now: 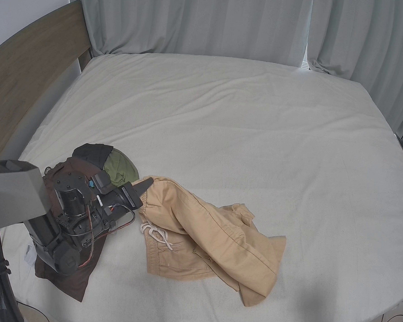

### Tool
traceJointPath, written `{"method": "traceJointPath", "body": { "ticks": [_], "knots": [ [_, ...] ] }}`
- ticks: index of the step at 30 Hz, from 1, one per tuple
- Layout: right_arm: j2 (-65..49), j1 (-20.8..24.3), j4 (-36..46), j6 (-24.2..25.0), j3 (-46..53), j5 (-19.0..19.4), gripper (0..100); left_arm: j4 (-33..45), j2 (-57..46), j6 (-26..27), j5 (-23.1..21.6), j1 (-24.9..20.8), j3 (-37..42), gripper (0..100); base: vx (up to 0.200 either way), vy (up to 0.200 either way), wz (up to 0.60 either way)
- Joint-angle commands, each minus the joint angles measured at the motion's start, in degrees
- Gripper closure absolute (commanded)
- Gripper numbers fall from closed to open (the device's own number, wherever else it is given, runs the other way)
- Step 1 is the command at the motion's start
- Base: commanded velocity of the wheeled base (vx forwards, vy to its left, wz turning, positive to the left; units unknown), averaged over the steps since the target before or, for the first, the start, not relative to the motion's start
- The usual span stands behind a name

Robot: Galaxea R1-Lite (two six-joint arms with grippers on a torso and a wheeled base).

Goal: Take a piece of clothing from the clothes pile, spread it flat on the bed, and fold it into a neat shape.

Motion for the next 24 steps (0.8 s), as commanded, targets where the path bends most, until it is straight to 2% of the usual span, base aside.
{"method": "traceJointPath", "body": {
  "ticks": [1,6,11,16,22,24],
  "knots": [
    [12.7,0.4,2.0,0.2,-4.7,4.6,0,-0.2,-1.0,0.8,0.1,0.0,0.4,100,0.0,0.0,0.0],
    [18.9,3.7,3.1,0.0,-5.4,8.3,0,-0.2,-1.0,1.5,0.0,0.0,1.1,100,0.0,0.0,0.0],
    [22.8,10.0,2.8,0.1,-5.7,9.6,0,-0.2,-1.0,1.5,0.0,-0.2,1.2,100,0.0,0.0,0.0],
    [26.1,14.3,2.5,0.2,-7.6,11.8,0,-0.2,-1.1,1.5,0.0,-0.3,1.0,100,0.0,0.0,0.0],
    [32.4,14.3,1.5,0.2,-11.2,14.2,0,-0.2,-1.0,1.5,0.0,-0.3,1.1,100,0.0,0.0,0.0],
    [36.4,14.3,-2.0,0.2,-12.2,16.9,0,-0.2,-1.0,1.5,0.0,-0.6,1.3,100,0.0,0.0,0.0]
  ]
}}
